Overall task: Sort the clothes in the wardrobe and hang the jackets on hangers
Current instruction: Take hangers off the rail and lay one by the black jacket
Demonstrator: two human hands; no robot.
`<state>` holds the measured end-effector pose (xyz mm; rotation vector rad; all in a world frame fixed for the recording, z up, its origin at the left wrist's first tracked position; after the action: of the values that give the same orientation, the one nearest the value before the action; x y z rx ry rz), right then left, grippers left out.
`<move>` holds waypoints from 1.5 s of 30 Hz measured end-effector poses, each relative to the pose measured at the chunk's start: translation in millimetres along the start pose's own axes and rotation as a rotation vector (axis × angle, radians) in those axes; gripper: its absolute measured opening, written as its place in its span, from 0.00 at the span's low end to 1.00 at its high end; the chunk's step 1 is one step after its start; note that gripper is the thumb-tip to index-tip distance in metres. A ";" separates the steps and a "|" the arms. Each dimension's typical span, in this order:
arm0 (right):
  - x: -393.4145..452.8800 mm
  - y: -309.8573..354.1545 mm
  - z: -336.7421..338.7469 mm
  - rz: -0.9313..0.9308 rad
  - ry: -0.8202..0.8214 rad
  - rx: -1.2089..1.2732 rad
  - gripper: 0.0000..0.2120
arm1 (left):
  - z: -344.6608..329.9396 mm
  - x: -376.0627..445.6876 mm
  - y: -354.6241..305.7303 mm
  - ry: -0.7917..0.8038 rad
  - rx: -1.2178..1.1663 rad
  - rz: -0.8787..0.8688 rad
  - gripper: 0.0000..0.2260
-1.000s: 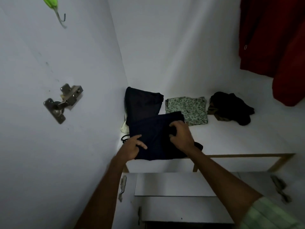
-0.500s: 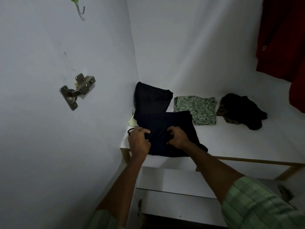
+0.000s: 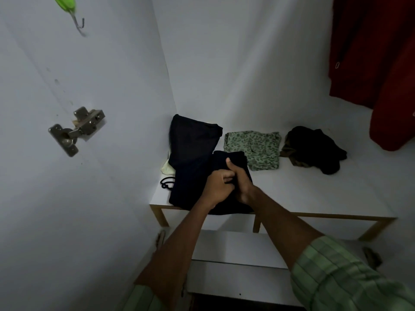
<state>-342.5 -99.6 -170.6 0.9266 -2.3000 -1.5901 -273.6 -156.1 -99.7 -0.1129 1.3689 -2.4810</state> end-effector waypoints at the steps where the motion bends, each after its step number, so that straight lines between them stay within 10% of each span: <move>1: -3.1 0.4 10.0 -0.007 -0.056 0.022 0.24 | -9.3 0.8 2.0 0.090 -0.097 0.069 0.15; 8: -20.7 35.1 107.4 0.038 -0.550 -0.155 0.06 | -5.5 13.7 2.5 -0.161 -0.191 0.038 0.13; 12: -35.6 80.7 196.1 0.066 -0.703 -0.408 0.24 | -22.2 28.9 -0.4 -0.236 0.029 0.004 0.13; 18: -89.1 140.4 306.9 0.098 -0.865 -0.861 0.25 | -89.5 45.4 35.4 0.079 0.469 0.171 0.32; 26: -109.5 144.5 303.7 0.109 -1.008 -1.519 0.20 | -95.8 50.3 19.2 0.222 0.852 0.240 0.18; 30: -82.6 121.1 246.9 0.346 -0.655 -1.619 0.23 | -114.9 56.6 -18.1 0.141 1.165 0.155 0.28; 35: -56.1 56.2 222.7 0.218 -0.423 -1.542 0.28 | -175.4 63.7 -50.3 0.253 0.601 -0.017 0.23; 45: -52.5 59.5 271.3 0.272 -0.117 -1.715 0.31 | -213.5 42.6 -9.3 0.370 0.542 0.000 0.31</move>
<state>-456.5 154.9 -217.2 0.0202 -0.3635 -2.4568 -361.8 9.3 -210.8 0.4835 0.7504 -2.8697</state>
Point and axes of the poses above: each hand's wrist, its own x-axis towards the middle knuckle, its own z-axis out of the back of the hand, y = z × x, the point moved 8 cm from there along x, towards the middle knuckle, and after that the axes turned 11 degrees about z, right-handed, at the moved point
